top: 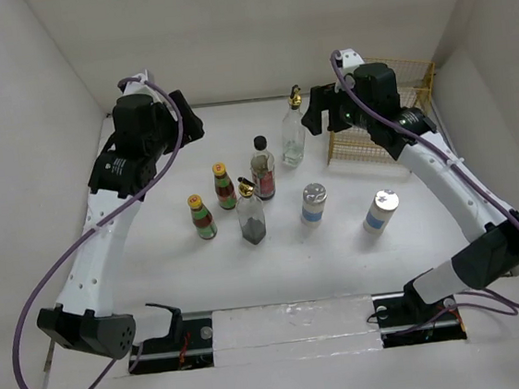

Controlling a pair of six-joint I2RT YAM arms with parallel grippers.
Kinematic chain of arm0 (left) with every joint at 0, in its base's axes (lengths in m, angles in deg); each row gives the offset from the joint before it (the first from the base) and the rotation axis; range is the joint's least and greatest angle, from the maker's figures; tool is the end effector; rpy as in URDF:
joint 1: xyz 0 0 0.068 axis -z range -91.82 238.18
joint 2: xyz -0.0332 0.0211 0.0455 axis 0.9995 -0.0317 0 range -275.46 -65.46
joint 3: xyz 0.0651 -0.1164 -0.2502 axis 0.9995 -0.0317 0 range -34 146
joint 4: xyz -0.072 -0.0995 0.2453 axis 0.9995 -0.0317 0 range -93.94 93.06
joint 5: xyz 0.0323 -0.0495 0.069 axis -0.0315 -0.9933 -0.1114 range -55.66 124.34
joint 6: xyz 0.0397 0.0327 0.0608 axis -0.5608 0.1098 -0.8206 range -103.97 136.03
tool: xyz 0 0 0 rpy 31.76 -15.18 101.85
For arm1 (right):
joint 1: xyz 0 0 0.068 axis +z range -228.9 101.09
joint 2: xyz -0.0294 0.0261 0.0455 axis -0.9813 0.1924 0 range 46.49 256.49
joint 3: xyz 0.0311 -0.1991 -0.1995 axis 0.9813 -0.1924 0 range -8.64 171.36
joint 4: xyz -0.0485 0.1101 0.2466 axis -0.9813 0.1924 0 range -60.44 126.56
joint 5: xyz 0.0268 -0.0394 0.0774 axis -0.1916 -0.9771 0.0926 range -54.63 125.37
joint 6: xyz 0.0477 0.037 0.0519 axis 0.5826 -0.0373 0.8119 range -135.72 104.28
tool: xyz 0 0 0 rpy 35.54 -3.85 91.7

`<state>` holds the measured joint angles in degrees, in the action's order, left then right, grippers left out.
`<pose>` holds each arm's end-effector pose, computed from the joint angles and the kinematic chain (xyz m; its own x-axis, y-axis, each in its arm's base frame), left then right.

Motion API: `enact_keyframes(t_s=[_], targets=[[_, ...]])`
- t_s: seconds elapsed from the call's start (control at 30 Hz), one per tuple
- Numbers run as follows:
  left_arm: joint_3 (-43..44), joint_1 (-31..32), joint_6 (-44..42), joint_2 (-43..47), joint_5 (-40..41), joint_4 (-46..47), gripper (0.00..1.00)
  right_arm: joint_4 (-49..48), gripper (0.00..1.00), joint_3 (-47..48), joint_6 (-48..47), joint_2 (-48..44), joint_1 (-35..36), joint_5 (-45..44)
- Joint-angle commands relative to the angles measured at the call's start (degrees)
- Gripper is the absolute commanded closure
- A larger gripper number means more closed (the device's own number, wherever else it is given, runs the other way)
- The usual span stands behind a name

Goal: Organize the condiment bottles

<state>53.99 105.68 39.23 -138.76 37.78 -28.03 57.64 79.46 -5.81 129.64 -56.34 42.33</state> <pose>0.2994 -0.0900 0.4604 -0.3441 -0.3038 -0.8884 0.1192 0.9244 -0.3623 0.3389 0.1497 0.4130 -0.4406 0.0020 -0.8977 -0.4141 0.8868 0.2052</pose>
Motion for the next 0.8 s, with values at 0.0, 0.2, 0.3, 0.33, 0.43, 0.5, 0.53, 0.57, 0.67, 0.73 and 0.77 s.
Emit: enact_keyframes(t_s=[0.0, 0.2, 0.3, 0.33, 0.43, 0.5, 0.53, 0.57, 0.67, 0.73, 0.77], targets=[[1.2, -0.3, 1.1, 2.5, -1.3, 0.9, 0.20, -4.4, 0.15, 0.3, -1.2, 0.5, 0.5, -0.5], [2.8, 2.6, 0.6, 2.5, 1.9, 1.5, 0.29, -8.7, 0.83, -1.7, -2.4, 1.7, 0.5, -2.9], [3.3, 3.2, 0.6, 1.1, 1.8, 0.9, 0.45, -10.3, 0.91, -2.7, -4.0, 2.4, 0.5, -4.3], [3.3, 3.2, 0.6, 1.1, 1.7, 0.9, 0.50, -11.5, 0.83, -2.8, -4.5, 3.0, 0.5, -4.3], [4.1, 3.2, 0.1, 1.1, 1.1, 1.6, 0.55, -15.6, 0.36, -4.5, -7.1, 3.0, 0.5, -4.3], [4.7, 3.2, 0.1, 0.5, 1.1, 1.6, 0.55, -17.8, 0.22, -6.0, -8.9, 3.5, 0.5, -4.3], [4.7, 3.2, 0.1, 0.5, 1.1, 1.6, 0.55, -18.7, 0.19, -6.0, -8.9, 4.4, 0.5, -3.7], [4.7, 3.2, 0.1, 0.5, 0.4, 1.6, 0.54, -20.0, 0.19, -6.0, -9.6, 5.0, 0.5, -3.7], [4.0, 3.2, 0.1, 0.5, -0.7, 1.6, 0.52, -20.5, 0.17, -3.8, -10.1, 8.7, 0.5, -1.0], [4.0, 3.2, 0.6, 0.5, -0.7, 2.1, 0.52, -21.1, 0.17, -1.4, -10.7, 11.7, 0.5, -0.5], [4.0, 3.2, 0.6, 0.5, -0.7, 2.1, 0.52, -21.1, 0.17, -0.4, -11.2, 12.5, 0.5, 0.1]])
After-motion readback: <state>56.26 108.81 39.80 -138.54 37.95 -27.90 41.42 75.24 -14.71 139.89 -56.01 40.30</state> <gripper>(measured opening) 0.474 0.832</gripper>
